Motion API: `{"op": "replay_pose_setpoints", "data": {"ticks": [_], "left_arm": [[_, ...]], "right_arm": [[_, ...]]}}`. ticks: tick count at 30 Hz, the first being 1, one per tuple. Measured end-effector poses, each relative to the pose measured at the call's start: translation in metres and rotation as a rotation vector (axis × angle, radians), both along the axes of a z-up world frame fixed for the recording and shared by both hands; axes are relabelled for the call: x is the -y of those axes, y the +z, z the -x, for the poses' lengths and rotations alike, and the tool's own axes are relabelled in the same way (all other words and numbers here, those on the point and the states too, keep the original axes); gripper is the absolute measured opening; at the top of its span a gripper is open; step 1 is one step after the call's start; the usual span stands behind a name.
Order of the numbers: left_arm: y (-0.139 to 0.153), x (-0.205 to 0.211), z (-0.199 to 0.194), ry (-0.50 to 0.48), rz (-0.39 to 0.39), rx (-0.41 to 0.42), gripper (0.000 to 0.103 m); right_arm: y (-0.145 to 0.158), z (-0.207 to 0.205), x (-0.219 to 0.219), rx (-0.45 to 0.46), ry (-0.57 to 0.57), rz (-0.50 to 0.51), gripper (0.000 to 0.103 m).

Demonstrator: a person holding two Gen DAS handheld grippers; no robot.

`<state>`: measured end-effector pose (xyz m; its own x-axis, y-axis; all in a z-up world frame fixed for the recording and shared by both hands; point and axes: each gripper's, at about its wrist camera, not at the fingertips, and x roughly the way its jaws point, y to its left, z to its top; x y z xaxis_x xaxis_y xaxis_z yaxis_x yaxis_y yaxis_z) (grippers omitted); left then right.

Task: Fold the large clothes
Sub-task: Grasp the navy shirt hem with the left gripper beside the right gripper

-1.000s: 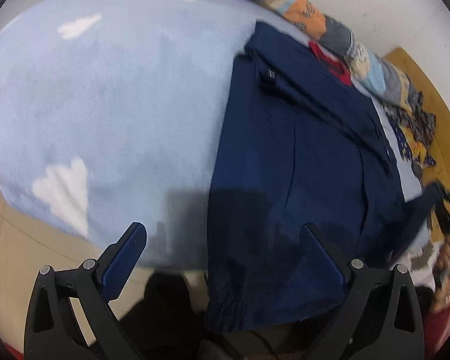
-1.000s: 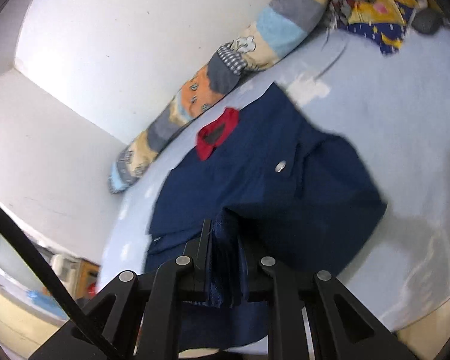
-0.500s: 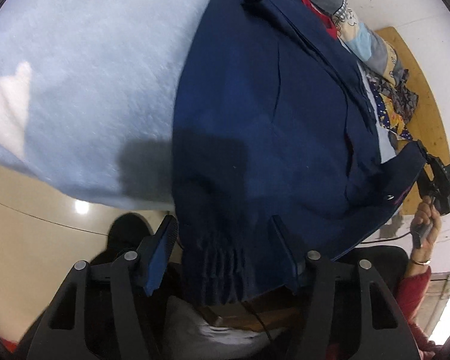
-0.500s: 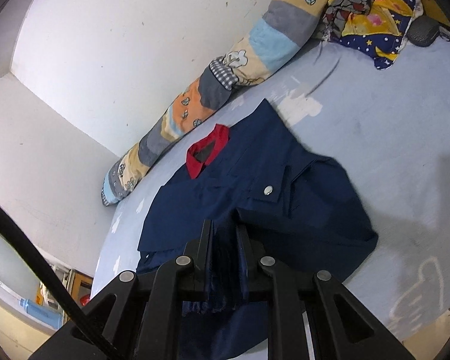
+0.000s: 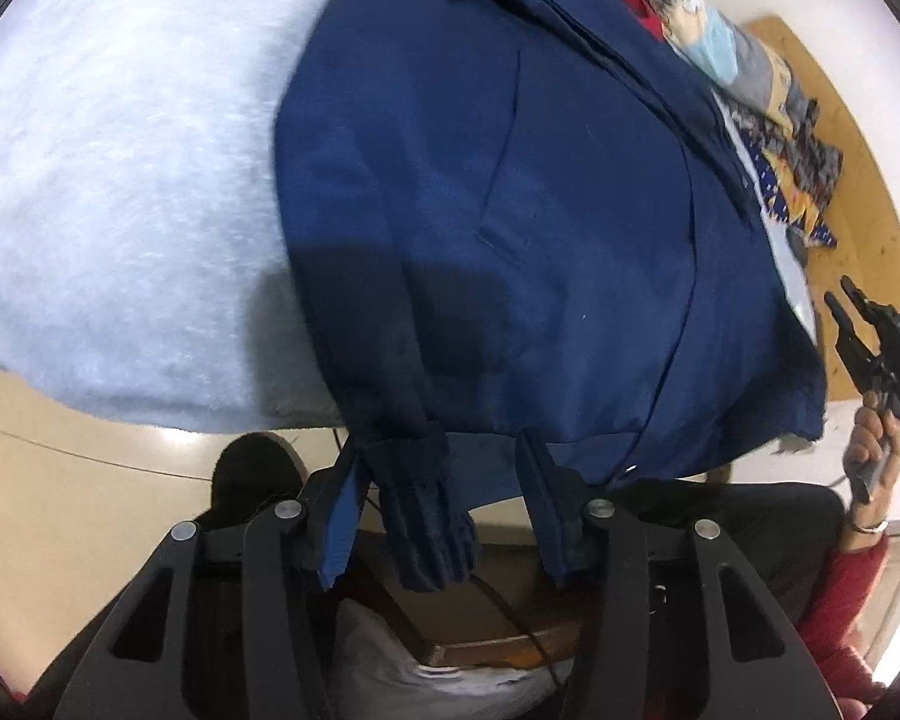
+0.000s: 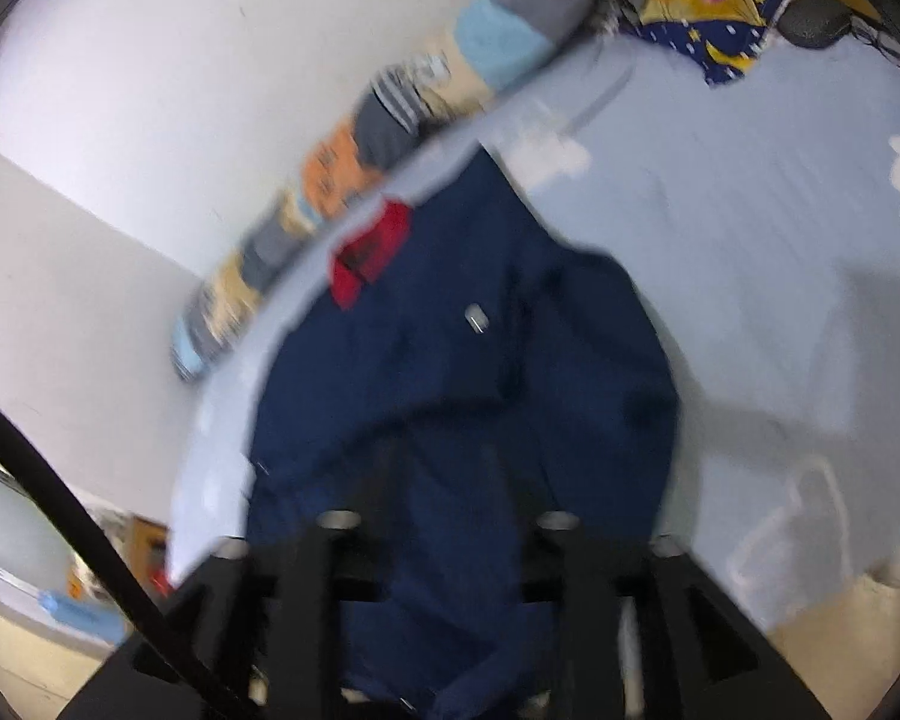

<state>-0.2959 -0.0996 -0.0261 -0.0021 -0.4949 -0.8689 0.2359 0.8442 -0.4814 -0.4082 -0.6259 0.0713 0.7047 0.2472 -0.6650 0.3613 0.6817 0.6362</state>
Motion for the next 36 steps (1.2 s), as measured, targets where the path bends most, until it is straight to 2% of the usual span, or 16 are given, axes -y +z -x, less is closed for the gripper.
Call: {"op": "replay_pose_setpoints", "data": {"ticks": [1,3,7,9,13,14,17,20,22,25,27,29,30,31,32,36], "left_arm": [[0.000,0.003,0.000,-0.011,-0.006,0.005,0.047],[-0.003,0.009,-0.001,-0.024,-0.033,0.014,0.047],[-0.005,0.007,-0.005,-0.040,-0.031,0.020,0.047],[-0.009,0.004,-0.007,-0.031,-0.015,0.018,0.053],[-0.008,0.004,-0.005,-0.025,0.004,0.016,0.060],[-0.007,0.007,-0.004,-0.038,0.003,0.022,0.068],[-0.005,0.023,0.001,-0.091,-0.045,0.059,0.075],[-0.005,0.029,0.002,-0.109,-0.075,0.083,0.075],[-0.004,0.027,0.001,-0.101,-0.063,0.083,0.075],[0.000,0.021,-0.001,-0.091,-0.029,0.097,0.073],[0.001,0.022,-0.002,-0.090,-0.040,0.111,0.062],[0.001,0.024,-0.002,-0.085,-0.053,0.121,0.057],[0.003,0.024,-0.001,-0.085,-0.066,0.131,0.048],[0.003,0.023,-0.001,-0.080,-0.076,0.138,0.044],[0.004,0.020,-0.001,-0.068,-0.081,0.144,0.034],[0.016,0.010,0.003,-0.046,-0.041,0.158,0.030]], "right_arm": [[-0.005,0.004,-0.002,-0.037,-0.005,0.009,0.065],[-0.019,0.019,-0.006,-0.112,-0.026,0.001,0.074],[-0.054,0.044,-0.011,-0.217,-0.048,-0.087,0.075],[-0.077,0.057,-0.012,-0.283,-0.063,-0.157,0.075],[-0.091,0.073,-0.009,-0.347,-0.077,-0.161,0.075],[-0.090,0.077,-0.006,-0.346,-0.090,-0.153,0.075],[-0.094,0.086,0.002,-0.388,-0.136,-0.135,0.075],[-0.098,0.090,0.003,-0.432,-0.135,-0.122,0.075],[-0.098,0.095,0.008,-0.463,-0.150,-0.083,0.075],[-0.105,0.094,0.011,-0.476,-0.148,-0.115,0.076],[-0.117,0.088,0.008,-0.501,-0.100,-0.131,0.076],[-0.134,0.070,-0.012,-0.537,0.024,-0.153,0.076],[-0.137,0.066,-0.020,-0.555,0.058,-0.113,0.067],[-0.136,0.064,-0.029,-0.566,0.091,-0.058,0.034],[-0.134,0.062,-0.040,-0.562,0.150,-0.033,0.021],[-0.102,0.071,-0.055,-0.452,0.165,-0.019,0.020]]}}
